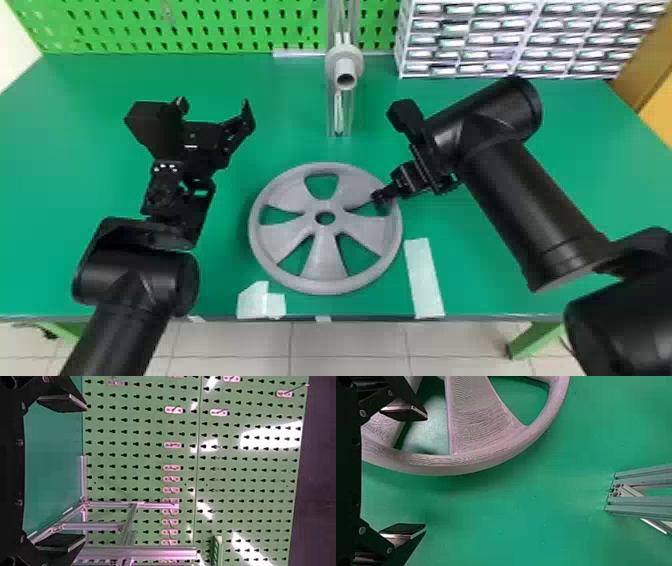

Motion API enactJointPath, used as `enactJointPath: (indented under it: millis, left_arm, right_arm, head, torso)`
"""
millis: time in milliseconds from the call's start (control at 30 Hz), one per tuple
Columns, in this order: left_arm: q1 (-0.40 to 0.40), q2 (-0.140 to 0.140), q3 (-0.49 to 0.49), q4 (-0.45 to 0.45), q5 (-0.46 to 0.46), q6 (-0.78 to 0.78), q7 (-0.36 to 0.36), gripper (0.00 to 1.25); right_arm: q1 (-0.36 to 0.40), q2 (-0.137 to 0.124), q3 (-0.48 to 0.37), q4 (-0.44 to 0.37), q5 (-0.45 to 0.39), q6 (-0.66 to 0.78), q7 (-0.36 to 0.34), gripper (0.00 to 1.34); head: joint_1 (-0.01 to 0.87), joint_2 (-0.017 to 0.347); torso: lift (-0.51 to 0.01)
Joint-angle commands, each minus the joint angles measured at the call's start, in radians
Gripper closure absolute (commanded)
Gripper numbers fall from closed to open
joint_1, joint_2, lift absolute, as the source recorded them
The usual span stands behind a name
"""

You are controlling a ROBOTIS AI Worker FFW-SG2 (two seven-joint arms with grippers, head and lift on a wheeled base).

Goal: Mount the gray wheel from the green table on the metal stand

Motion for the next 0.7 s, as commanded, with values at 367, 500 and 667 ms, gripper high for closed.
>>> enactJointPath:
  millis: [367,500,667]
  left_arm:
    - [-0.002,0.005,-0.002,-0.001,0.004,-0.002,0.001,0.13]
    - [-0.002,0.005,-0.002,-0.001,0.004,-0.002,0.001,0.13]
    - [-0.002,0.006,-0.002,-0.001,0.006,0.000,0.001,0.13]
  right_arm:
    - [-0.002,0.002,0.017,0.016,-0.001,-0.008,0.000,0.59]
    - [-0.002,0.002,0.015,0.016,0.000,-0.008,0.000,0.69]
    - [-0.002,0.002,0.014,0.014,0.000,-0.008,0.000,0.80]
  head:
    - [0.868,0.052]
    - [0.868,0.052]
    - [0.868,0.052]
  torso:
    - [-0.093]
    - [-0.093]
    - [-0.093]
